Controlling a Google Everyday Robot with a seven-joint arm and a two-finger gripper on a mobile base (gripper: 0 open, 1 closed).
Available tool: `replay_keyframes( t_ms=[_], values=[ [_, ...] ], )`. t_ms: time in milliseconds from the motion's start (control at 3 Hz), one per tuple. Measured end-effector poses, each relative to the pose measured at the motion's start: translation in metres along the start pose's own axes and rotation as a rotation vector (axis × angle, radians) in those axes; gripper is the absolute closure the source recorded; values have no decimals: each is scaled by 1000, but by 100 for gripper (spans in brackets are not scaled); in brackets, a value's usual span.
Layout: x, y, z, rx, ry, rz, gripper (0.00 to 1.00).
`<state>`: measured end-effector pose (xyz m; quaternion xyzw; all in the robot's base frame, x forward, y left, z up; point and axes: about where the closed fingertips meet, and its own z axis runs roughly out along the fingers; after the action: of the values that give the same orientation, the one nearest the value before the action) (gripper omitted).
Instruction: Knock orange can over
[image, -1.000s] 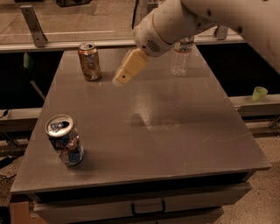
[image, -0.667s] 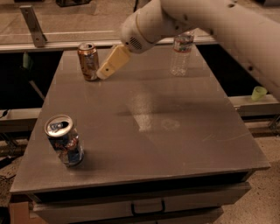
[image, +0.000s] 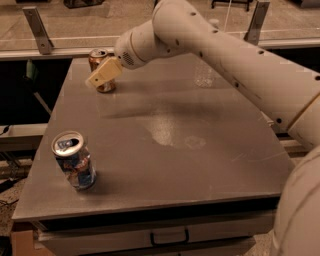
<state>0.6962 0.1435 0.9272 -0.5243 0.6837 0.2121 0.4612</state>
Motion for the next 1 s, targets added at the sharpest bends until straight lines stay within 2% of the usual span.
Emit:
replay_keyframes(
  t_ms=[333, 667, 1000],
  values=[
    [11, -5, 29, 7, -50, 72, 0],
    [16, -8, 50, -8, -96, 133, 17],
    [14, -5, 67, -38, -138, 174, 41]
  ],
)
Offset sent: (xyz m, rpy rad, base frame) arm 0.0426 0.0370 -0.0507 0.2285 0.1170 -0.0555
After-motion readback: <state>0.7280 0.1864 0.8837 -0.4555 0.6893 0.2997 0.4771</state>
